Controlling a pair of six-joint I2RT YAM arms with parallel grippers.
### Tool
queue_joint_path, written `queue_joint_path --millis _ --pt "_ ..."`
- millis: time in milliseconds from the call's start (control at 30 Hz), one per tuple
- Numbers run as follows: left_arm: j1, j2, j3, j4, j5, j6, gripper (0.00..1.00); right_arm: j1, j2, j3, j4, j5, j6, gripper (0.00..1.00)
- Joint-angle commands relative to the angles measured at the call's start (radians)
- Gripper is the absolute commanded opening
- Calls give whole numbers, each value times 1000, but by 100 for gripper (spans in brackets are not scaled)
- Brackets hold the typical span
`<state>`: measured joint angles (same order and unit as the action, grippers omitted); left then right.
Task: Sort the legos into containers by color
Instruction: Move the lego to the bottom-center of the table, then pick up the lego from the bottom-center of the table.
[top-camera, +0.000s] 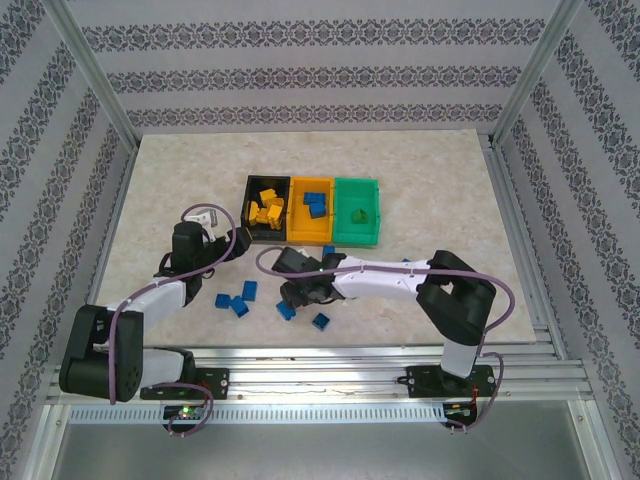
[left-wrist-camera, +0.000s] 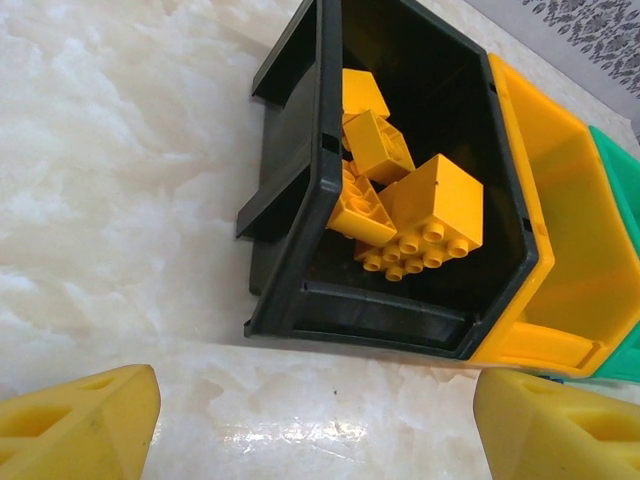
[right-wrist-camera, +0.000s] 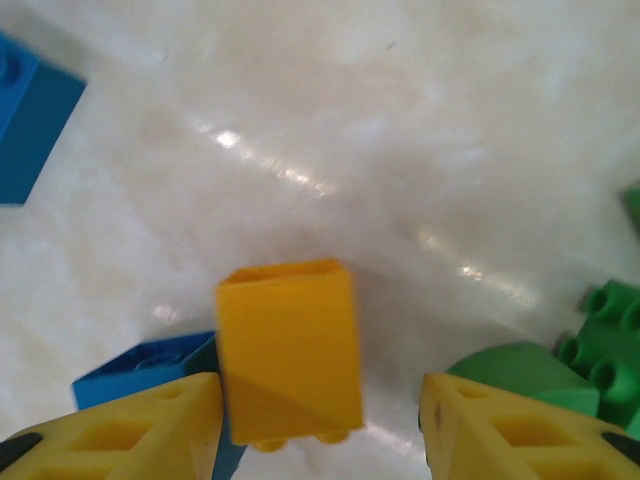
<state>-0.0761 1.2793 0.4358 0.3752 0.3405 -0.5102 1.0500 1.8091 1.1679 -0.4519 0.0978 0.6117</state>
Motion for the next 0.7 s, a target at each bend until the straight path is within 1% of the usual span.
queue_joint_path --millis 0,133,333,433,567,667 --pt "15 9 -5 45 17 -4 82 -15 19 14 -8 -19 -42 55" --pt "15 9 -4 44 18 -5 82 -17 25 29 -6 -19 -48 55" --pt "16 10 -3 43 16 -4 82 -15 108 108 -17 -58 -50 54" --pt "15 10 -3 41 15 -4 82 -12 126 131 -32 -52 -56 50" --pt "15 10 -4 41 15 -6 82 -12 118 130 -38 -43 -61 39" --pt "15 12 -4 41 13 -7 82 -14 106 139 -38 -40 -70 36"
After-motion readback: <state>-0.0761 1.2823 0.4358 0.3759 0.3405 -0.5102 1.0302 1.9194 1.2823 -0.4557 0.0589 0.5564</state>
